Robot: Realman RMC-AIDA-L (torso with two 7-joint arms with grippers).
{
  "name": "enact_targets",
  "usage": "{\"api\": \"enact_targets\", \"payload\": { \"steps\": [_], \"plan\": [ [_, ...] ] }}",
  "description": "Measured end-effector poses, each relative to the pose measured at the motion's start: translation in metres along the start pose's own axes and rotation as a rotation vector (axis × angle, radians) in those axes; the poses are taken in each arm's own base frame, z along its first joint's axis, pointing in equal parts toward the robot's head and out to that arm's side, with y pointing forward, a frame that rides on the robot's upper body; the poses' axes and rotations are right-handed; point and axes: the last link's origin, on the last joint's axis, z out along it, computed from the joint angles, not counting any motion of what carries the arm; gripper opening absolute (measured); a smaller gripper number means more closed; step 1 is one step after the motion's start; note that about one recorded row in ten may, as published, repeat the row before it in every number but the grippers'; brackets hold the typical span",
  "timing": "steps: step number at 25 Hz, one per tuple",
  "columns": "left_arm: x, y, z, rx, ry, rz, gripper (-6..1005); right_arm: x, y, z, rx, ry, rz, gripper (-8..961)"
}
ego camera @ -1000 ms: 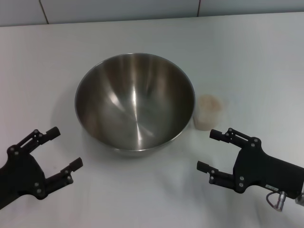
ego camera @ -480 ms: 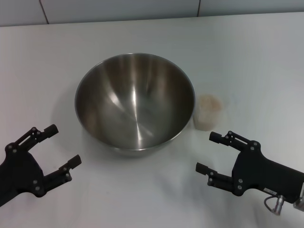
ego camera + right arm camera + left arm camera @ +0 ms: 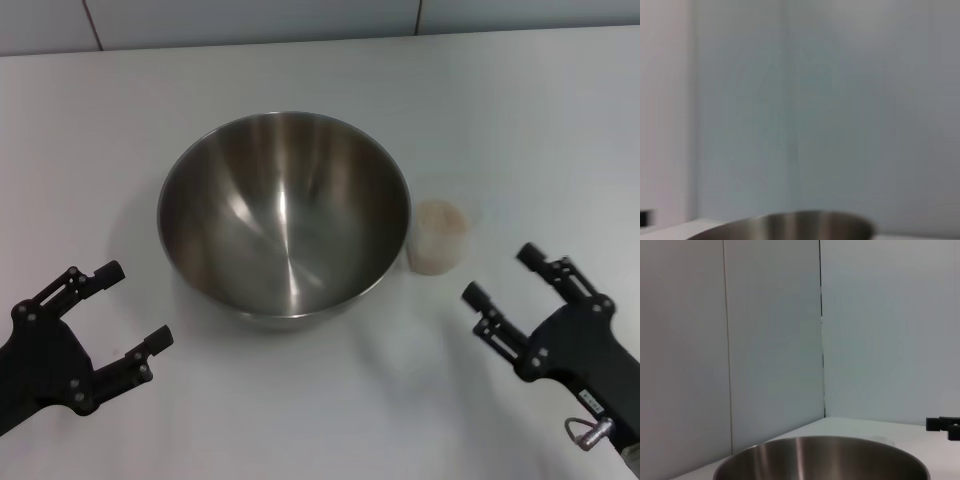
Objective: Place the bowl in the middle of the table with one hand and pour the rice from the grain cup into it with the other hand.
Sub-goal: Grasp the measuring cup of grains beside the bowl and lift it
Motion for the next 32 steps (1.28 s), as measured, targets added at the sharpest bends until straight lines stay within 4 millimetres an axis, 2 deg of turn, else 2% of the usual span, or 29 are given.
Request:
{"api": "enact_targets", "payload": {
  "steps": [7, 11, 16, 32],
  "plan": [
    [0.002, 0.0, -0.004, 0.004, 0.013, -0.022, 845, 0.004, 0.01, -0.001, 0.204, 0.001, -0.013, 730],
    [0.004, -0.001, -0.006, 0.013, 0.024, -0.022, 846, 0.007, 0.007, 0.001, 0.36, 0.029, -0.023, 727],
    [0.004, -0.001, -0.006, 0.013, 0.027, -0.022, 846, 0.01, 0.006, 0.009, 0.467, 0.089, -0.079, 723],
    [0.005, -0.001, -0.004, 0.019, 0.039, -0.023, 846, 0.017, -0.005, 0.031, 0.432, 0.146, -0.098, 712]
  ]
}}
